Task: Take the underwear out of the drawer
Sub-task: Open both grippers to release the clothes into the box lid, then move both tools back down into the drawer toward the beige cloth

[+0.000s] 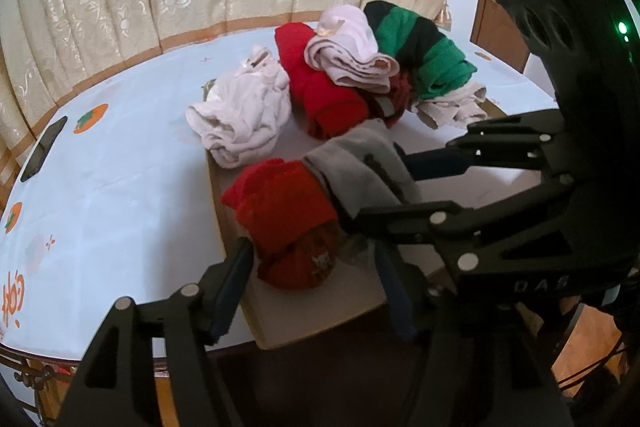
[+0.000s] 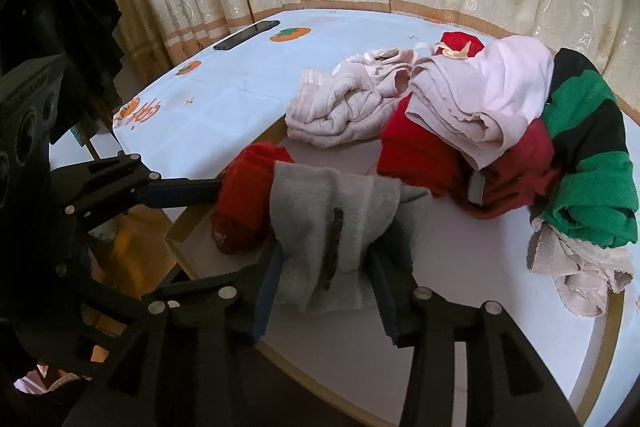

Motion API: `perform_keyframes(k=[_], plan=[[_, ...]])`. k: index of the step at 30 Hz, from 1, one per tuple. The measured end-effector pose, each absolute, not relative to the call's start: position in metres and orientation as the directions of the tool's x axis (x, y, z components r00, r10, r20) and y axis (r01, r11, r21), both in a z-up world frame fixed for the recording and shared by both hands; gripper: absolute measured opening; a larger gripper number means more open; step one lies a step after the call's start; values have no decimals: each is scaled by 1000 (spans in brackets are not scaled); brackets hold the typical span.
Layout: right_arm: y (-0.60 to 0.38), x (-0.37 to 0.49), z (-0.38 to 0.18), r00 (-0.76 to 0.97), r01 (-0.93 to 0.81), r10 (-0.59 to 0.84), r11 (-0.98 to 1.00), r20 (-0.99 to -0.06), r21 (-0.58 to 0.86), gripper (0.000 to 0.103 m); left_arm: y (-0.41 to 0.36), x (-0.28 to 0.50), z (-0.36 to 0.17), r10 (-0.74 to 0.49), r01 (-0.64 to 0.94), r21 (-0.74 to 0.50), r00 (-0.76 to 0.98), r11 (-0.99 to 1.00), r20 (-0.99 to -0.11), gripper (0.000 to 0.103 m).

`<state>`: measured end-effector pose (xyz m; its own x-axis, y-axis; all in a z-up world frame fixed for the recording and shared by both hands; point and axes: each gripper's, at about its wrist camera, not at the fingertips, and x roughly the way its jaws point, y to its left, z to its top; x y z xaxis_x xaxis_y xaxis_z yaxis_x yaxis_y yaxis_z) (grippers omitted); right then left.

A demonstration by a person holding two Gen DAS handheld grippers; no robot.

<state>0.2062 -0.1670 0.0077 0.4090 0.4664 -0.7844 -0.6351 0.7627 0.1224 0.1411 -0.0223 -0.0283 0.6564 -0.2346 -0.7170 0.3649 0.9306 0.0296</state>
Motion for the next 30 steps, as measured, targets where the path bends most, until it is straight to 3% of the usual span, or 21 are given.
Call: perform_keyframes(k=[4,8,22,30], plan=[[-170,203,11,418,-634,472,764,-776,123,53,-23,135,-25,-218,361,57,674,931,-706,71],[-176,200,20,442,-626,485,770,-754,128,57,-24,126,-19,-229,368,61,692,928,-685,100],[-227,153,38,521,-615,439,788,-732,35,59,-49,94,-23,-252,441,130,703,888,-665,101],[-283,117,22,545,-556,371,831,-752,6,59,-78,67,-41,-274,500,173,695,848,-665,101]])
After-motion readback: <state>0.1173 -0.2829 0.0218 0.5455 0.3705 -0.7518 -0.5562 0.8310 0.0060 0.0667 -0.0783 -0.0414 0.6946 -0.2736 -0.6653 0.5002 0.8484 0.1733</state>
